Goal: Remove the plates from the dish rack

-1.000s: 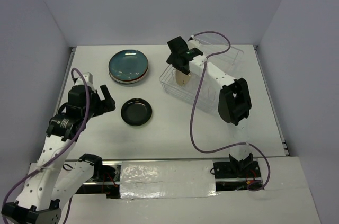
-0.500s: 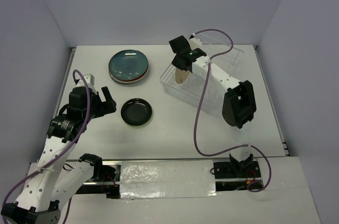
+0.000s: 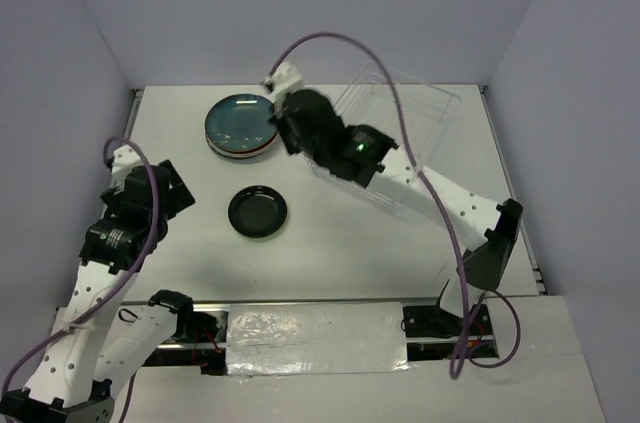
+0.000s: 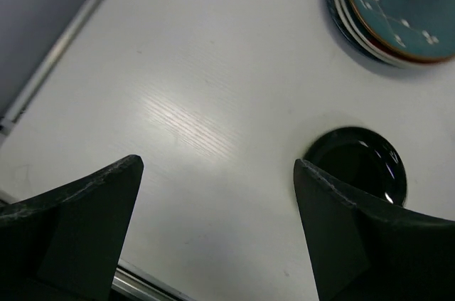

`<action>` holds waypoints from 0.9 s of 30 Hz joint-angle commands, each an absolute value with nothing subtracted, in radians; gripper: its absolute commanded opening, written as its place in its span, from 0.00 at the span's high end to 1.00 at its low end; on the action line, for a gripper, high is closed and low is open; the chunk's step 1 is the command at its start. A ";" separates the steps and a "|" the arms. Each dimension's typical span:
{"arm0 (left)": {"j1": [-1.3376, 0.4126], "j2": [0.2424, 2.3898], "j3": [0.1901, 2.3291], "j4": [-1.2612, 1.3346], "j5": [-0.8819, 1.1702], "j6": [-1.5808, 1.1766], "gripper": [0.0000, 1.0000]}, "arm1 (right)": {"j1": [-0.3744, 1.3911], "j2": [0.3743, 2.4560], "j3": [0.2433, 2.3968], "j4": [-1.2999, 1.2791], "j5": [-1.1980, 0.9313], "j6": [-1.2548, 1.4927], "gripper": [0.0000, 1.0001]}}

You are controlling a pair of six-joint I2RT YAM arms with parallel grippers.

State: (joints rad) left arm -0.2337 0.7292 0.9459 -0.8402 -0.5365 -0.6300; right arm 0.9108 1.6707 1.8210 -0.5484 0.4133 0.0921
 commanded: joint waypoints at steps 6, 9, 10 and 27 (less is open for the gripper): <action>-0.226 0.453 0.983 -0.954 -0.919 -0.845 0.01 | 1.253 1.675 1.550 -0.533 0.383 -0.420 1.00; -0.225 0.336 0.969 -0.942 -0.934 -0.856 0.01 | 1.304 1.687 1.477 -0.450 0.367 -0.469 1.00; -0.225 0.295 0.966 -0.945 -0.940 -0.861 0.01 | 1.327 1.693 1.442 -0.395 0.367 -0.482 1.00; -0.227 0.206 0.946 -0.910 -0.891 -0.824 0.00 | 1.335 1.971 1.508 -0.247 0.443 -0.603 0.79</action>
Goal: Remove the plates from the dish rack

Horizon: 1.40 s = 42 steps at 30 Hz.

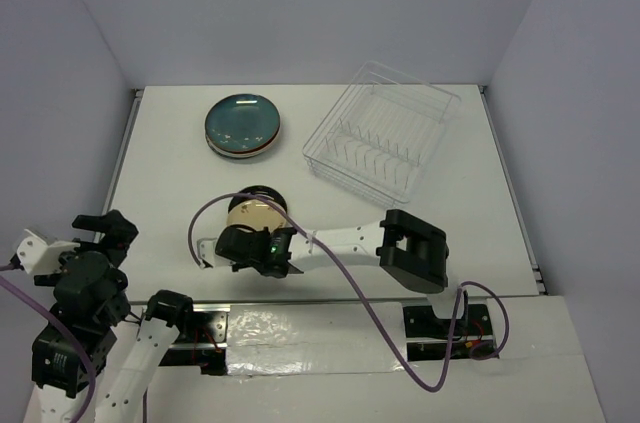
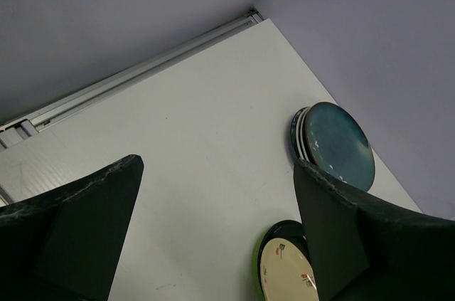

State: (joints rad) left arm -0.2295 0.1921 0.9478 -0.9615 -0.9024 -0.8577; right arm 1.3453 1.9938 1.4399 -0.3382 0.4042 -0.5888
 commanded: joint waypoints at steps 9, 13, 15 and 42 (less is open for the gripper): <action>-0.227 0.213 0.942 -0.896 -0.871 -0.805 0.01 | 1.309 1.944 1.523 -0.285 0.370 -0.537 0.00; -0.227 0.219 0.936 -0.881 -0.855 -0.792 0.01 | 1.284 1.916 1.543 -0.311 0.342 -0.493 0.00; -0.227 0.233 0.934 -0.870 -0.848 -0.781 0.00 | 1.263 1.895 1.537 -0.314 0.322 -0.466 0.00; -0.225 0.614 0.986 -0.743 -0.566 -0.404 0.01 | 1.009 0.695 1.213 -0.916 0.934 0.431 0.00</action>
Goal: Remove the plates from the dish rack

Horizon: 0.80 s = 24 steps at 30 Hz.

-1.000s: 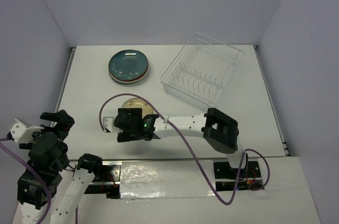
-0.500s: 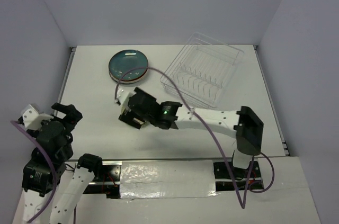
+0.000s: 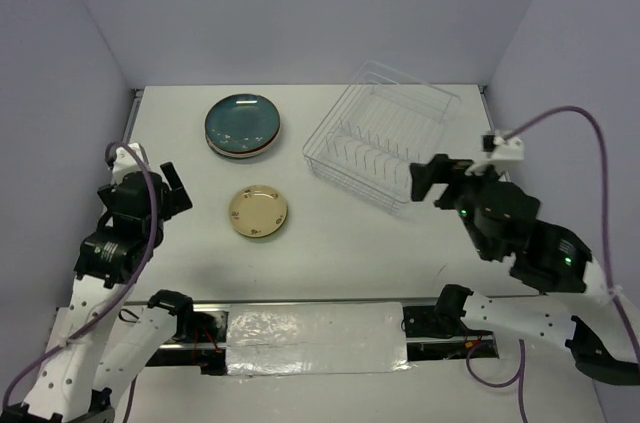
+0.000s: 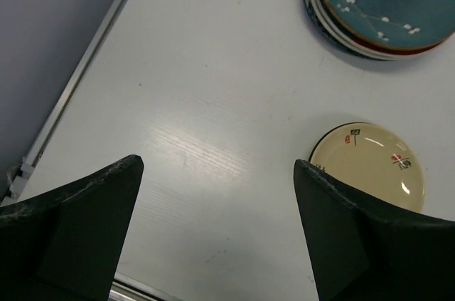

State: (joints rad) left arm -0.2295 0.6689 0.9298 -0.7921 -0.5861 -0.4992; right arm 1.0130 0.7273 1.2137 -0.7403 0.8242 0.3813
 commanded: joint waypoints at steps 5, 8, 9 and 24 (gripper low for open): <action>-0.225 0.496 1.008 -0.735 -0.508 -0.341 0.01 | 1.009 0.549 1.268 -1.034 0.980 0.419 0.00; -0.225 0.472 1.031 -0.779 -0.473 -0.328 0.01 | 1.009 0.508 1.292 -1.069 0.983 0.413 0.00; -0.225 0.460 1.034 -0.787 -0.466 -0.318 0.01 | 1.009 0.502 1.292 -1.075 0.985 0.408 0.00; -0.225 0.371 1.058 -0.853 -0.506 -0.299 0.01 | 1.009 0.471 1.261 -1.078 0.971 0.405 0.00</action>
